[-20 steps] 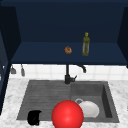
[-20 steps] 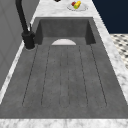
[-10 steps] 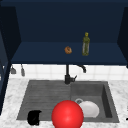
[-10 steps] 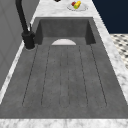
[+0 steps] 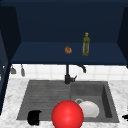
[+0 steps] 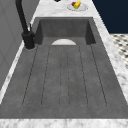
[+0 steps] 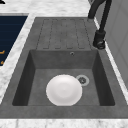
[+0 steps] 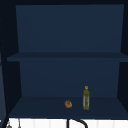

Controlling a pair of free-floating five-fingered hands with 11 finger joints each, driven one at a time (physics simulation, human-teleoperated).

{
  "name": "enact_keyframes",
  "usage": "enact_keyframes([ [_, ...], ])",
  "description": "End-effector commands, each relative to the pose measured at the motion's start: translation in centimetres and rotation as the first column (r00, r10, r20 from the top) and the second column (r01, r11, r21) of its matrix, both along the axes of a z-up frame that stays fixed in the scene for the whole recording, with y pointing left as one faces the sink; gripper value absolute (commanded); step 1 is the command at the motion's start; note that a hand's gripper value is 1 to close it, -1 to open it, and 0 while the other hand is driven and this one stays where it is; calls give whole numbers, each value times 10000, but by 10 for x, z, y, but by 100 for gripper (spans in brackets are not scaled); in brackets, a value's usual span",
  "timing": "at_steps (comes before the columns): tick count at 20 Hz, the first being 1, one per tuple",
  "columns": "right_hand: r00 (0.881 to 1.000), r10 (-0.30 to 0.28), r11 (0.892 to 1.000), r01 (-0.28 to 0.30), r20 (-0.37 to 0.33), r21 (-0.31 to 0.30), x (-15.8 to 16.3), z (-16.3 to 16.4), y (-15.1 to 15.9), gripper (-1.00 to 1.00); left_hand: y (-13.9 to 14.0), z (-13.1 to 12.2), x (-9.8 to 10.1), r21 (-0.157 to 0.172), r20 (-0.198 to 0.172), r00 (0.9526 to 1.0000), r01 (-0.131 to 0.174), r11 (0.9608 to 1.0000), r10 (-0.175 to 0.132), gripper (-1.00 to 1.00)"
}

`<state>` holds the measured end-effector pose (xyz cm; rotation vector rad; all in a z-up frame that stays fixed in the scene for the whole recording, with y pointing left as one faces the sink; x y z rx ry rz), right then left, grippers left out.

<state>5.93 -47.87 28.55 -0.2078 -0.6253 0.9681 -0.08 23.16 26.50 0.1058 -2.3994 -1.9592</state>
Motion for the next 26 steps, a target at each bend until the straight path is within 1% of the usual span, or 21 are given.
enact_keyframes([
  [1, 9934, 365, 9992, -344, 1087, -205, 8, 0, 14, -100, 0, 0, 0, 0, 0, 10000, 0, 10000, 0, 0],
  [4, 9896, 272, 9996, -253, 1409, -156, 13, -1, 21, -100, 0, 0, 0, 0, 0, 10000, 0, 10000, 0, 0],
  [6, 9833, 177, 9998, -172, 1813, -43, 16, -6, 21, -100, 0, 0, 0, 0, 0, 10000, 0, 10000, 0, 0],
  [7, 9800, 144, 9999, -130, 1985, -87, 19, -10, 22, -100, 0, 0, 0, 0, 0, 10000, 0, 10000, 0, 0],
  [8, 9787, 167, 9995, -105, 2047, -312, 20, -10, 25, -100, 0, 0, 0, 0, 0, 10000, 0, 10000, 0, 0],
  [10, 9742, 57, 9990, 44, 2255, -442, 26, -13, 30, -100, 0, 0, 0, 0, 0, 10000, 0, 10000, 0, 0],
  [13, 9747, -259, 9953, 459, 2220, -854, 37, -18, 48, -100, 0, 0, 0, 0, 0, 10000, 0, 10000, 0, 0],
  [15, 9826, -459, 9931, 644, 1797, -982, 41, -16, 63, -100, 0, 0, 0, 0, 0, 10000, 0, 10000, 0, 0],
  [18, 9854, -383, 9853, 650, 1660, -1582, 44, -21, 80, -100, 0, 0, 0, 0, 0, 10000, 0, 10000, 0, 0],
  [19, 9849, -371, 9838, 657, 1693, -1667, 46, -21, 88, -100, 0, 0, 0, 0, 0, 10000, 0, 10000, 0, 0],
  [21, 9827, -214, 9759, 605, 1838, -2098, 49, -29, 98, -100, 0, 0, 0, 0, 0, 10000, 0, 10000, 0, 0],
  [24, 9819, 107, 9739, 326, 1890, -2246, 49, -35, 113, -100, 0, 0, 0, 0, 0, 10000, 0, 10000, 0, 0],
  [26, 9812, 163, 9720, 295, 1922, -2330, 49, -40, 124, -100, 0, 0, 0, 0, 0, 10000, 0, 10000, 0, 0],
])
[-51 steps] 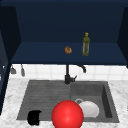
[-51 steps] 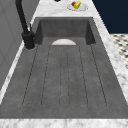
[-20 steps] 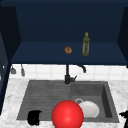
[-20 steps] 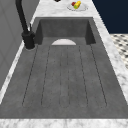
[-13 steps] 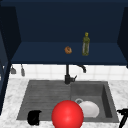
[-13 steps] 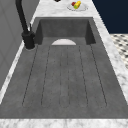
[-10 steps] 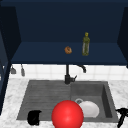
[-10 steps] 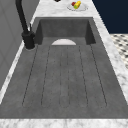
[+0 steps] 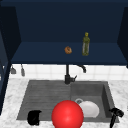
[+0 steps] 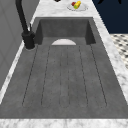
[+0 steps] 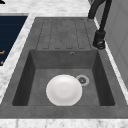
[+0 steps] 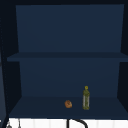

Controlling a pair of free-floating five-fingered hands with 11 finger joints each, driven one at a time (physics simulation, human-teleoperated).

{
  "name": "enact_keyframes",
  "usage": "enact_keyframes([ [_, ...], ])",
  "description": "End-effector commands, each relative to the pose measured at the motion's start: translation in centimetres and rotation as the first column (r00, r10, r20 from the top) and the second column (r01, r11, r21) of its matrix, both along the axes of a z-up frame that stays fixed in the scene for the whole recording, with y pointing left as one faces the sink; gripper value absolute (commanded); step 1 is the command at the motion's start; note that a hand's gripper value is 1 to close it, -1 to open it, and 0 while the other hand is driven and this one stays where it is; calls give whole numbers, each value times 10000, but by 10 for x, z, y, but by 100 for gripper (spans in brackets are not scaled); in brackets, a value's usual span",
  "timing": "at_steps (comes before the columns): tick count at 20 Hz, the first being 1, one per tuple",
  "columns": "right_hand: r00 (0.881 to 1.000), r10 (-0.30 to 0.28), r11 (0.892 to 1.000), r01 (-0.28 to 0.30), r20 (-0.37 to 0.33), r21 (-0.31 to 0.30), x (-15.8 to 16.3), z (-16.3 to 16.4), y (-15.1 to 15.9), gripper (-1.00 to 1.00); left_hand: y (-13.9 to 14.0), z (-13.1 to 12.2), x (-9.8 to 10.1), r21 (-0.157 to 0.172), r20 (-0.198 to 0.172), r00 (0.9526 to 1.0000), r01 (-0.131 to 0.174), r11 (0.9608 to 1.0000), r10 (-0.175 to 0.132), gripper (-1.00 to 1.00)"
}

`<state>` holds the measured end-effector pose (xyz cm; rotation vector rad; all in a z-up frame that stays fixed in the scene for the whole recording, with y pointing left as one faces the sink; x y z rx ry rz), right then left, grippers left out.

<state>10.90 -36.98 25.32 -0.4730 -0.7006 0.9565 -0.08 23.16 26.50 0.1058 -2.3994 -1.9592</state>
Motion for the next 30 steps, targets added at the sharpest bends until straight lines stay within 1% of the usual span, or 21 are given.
enact_keyframes([
  [1, 9988, 498, 9964, -494, 40, -693, 0, -11, 19, -100, 0, 0, 0, 0, 0, 10000, 0, 10000, 0, 0],
  [6, 9952, 979, 9933, -976, 24, -615, -9, -20, 37, -100, 0, 0, 0, 0, 0, 10000, 0, 10000, 0, 0],
  [11, 9900, 1406, 9883, -1396, 111, -622, -12, -22, 44, -100, 0, 0, 0, 0, 0, 10000, 0, 10000, 0, 0],
  [17, 9846, 1739, 9829, -1724, 179, -641, -17, -22, 46, -100, 0, 0, 0, 0, 0, 10000, 0, 10000, 0, 0],
  [18, 9846, 1747, 9825, -1735, 109, -680, -20, -21, 46, -100, 0, 0, 0, 0, 0, 10000, 0, 10000, 0, 0],
  [19, 9910, 1335, 9896, -1326, 129, -559, -16, -22, 56, -100, 0, 0, 0, 0, 0, 10000, 0, 10000, 0, 0],
  [20, 9955, 931, 9956, -932, 180, 47, -16, -22, 51, -100, 0, 0, 0, 0, 0, 10000, 0, 10000, 0, 0],
  [21, 9969, 765, 9969, -768, 191, 153, -17, -22, 49, -100, 0, 0, 0, 0, 0, 10000, 0, 10000, 0, 0],
  [22, 9958, 914, 9958, -912, 101, -116, -14, -22, 54, -100, 0, 0, 0, 0, 0, 10000, 0, 10000, 0, 0],
  [23, 9948, 1009, 9949, -1007, 145, -83, -17, -20, 55, -100, 0, 0, 0, 0, 0, 10000, 0, 10000, 0, 0],
  [24, 9929, 1189, 9926, -1190, -51, -251, -11, -22, 61, -100, 0, 0, 0, 0, 0, 10000, 0, 10000, 0, 0],
  [25, 9925, 1218, 9907, -1223, -116, -594, -9, -21, 61, -100, 0, 0, 0, 0, 0, 10000, 0, 10000, 0, 0],
  [26, 9908, 1341, 9861, -1352, -184, -965, -15, -20, 59, -100, 0, 0, 0, 0, 0, 10000, 0, 10000, 0, 0],
  [27, 9911, 1280, 9839, -1316, -367, -1207, -14, -22, 60, -100, 0, 0, 0, 0, 0, 10000, 0, 10000, 0, 0],
  [29, 9907, 1253, 9824, -1313, -523, -1330, -14, -21, 61, -100, 0, 0, 0, 0, 0, 10000, 0, 10000, 0, 0],
  [30, 9896, 1330, 9802, -1394, -542, -1409, -16, -21, 62, -100, 0, 0, 0, 0, 0, 10000, 0, 10000, 0, 0],
])
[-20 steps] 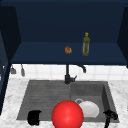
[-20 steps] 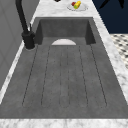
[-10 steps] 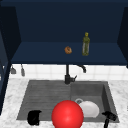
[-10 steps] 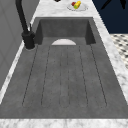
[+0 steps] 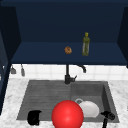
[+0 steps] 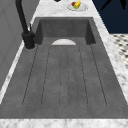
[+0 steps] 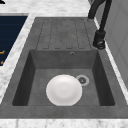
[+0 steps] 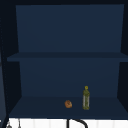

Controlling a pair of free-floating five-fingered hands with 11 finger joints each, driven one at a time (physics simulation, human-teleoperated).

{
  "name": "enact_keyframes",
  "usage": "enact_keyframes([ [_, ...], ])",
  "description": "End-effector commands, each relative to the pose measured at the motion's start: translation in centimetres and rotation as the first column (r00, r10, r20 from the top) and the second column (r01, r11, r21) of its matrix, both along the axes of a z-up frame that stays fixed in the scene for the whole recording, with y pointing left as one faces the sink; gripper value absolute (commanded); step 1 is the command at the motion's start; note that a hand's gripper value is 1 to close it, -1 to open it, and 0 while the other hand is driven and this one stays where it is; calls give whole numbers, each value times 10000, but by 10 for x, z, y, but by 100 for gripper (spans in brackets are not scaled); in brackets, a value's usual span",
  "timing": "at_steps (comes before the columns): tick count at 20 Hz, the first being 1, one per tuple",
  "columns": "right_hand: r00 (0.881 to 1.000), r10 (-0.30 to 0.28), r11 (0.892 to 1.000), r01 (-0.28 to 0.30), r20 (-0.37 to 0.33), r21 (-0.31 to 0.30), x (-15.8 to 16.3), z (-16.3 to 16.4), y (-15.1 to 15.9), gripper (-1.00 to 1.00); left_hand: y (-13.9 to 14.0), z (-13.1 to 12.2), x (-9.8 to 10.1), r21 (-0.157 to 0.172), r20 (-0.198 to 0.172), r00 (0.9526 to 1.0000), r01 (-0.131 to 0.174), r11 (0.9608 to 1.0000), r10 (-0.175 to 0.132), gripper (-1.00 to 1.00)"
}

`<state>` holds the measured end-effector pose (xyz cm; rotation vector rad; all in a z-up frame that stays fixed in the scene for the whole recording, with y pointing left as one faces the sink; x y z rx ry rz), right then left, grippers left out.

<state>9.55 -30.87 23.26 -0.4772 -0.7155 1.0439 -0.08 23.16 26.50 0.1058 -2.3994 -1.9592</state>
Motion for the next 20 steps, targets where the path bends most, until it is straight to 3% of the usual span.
enact_keyframes([
  [1, 9971, 571, 9904, -630, -510, -1228, -3, 0, 1, -100, 0, 0, 0, 0, 0, 10000, 0, 10000, 0, 0],
  [4, 9967, 746, 9856, -786, -326, -1498, -6, 1, 3, -100, 0, 0, 0, 0, 0, 10000, 0, 10000, 0, 0],
  [7, 9958, 912, 9882, -896, 66, -1245, -5, 6, 4, -100, 0, 0, 0, 0, 0, 10000, 0, 10000, 0, 0],
  [9, 9973, 652, 9919, -613, 323, -1116, 0, 5, 10, -100, 0, 0, 0, 0, 0, 10000, 0, 10000, 0, 0],
  [14, 9991, 423, 9860, -408, 61, -1620, 1, 9, 27, -100, 0, 0, 0, 0, 0, 10000, 0, 10000, 0, 0],
  [16, 10000, 34, 9952, -37, -39, -975, -1, 5, 20, -100, 0, 0, 0, 0, 0, 10000, 0, 10000, 0, 0],
  [18, 10000, 48, 9935, -52, -32, -1134, 5, 11, 26, -100, 0, 0, 0, 0, 0, 10000, 0, 10000, 0, 0],
  [20, 9983, 579, 9874, -579, -44, -1471, 3, 18, 42, -100, 0, 0, 0, 0, 0, 10000, 0, 10000, 0, 0],
])
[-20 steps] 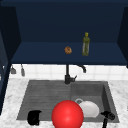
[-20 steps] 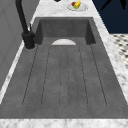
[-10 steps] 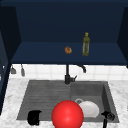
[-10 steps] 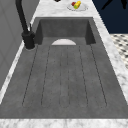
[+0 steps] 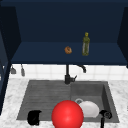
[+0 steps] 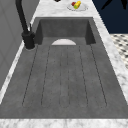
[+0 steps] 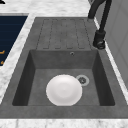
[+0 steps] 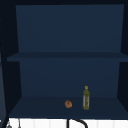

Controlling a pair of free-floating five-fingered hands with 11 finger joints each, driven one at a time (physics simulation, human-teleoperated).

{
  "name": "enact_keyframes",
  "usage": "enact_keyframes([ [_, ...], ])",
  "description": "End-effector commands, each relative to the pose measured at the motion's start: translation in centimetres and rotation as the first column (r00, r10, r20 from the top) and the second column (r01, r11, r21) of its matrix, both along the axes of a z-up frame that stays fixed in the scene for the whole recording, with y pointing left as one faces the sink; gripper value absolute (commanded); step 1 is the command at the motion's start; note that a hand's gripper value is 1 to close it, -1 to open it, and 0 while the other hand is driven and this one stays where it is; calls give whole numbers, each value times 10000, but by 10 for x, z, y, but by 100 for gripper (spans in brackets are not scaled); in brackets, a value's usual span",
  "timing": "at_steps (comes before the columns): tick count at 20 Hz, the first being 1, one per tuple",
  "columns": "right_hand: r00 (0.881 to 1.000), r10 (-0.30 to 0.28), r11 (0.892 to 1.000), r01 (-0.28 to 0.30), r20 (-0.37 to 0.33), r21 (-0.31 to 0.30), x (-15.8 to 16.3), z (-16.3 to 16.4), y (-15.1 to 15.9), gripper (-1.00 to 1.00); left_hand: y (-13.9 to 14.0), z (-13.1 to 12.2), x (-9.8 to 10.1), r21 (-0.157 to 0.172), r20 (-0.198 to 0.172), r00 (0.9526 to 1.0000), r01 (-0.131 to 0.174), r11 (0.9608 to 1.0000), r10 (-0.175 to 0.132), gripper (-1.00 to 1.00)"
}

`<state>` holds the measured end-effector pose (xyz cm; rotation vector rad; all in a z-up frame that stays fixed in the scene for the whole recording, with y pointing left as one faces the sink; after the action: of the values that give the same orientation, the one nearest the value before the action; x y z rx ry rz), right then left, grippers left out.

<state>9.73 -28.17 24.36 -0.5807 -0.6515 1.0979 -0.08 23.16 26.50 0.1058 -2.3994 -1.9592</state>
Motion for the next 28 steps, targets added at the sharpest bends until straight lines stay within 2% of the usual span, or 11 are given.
enact_keyframes([
  [1, 9981, 621, 9975, -620, 15, -338, 0, 7, 16, -100, 0, 0, 0, 0, 0, 10000, 0, 10000, 0, 0],
  [2, 9980, 625, 9974, -624, 18, -362, 0, 9, 20, -100, 0, 0, 0, 0, 0, 10000, 0, 10000, 0, 0],
  [3, 9989, 461, 9958, -454, 78, -800, -1, 9, 23, -100, 0, 0, 0, 0, 0, 10000, 0, 10000, 0, 0],
  [4, 9986, 293, 9940, -244, 440, -1065, -3, 16, 25, -100, 0, 0, 0, 0, 0, 10000, 0, 10000, 0, 0],
  [6, 9988, -135, 9929, 188, 466, -1172, 9, 24, 35, -100, 0, 0, 0, 0, 0, 10000, 0, 10000, 0, 0],
  [8, 9983, -243, 9918, 307, 524, -1244, 7, 33, 40, -100, 0, 0, 0, 0, 0, 10000, 0, 10000, 0, 0],
  [19, 9990, -117, 9930, 168, 440, -1167, 21, 116, 69, -100, 0, 0, 0, 0, 0, 10000, 0, 10000, 0, 0],
  [28, 9996, -43, 9883, 87, 295, -1525, 26, 186, 126, -100, 0, 0, 0, 0, 0, 10000, 0, 10000, 0, 0],
])
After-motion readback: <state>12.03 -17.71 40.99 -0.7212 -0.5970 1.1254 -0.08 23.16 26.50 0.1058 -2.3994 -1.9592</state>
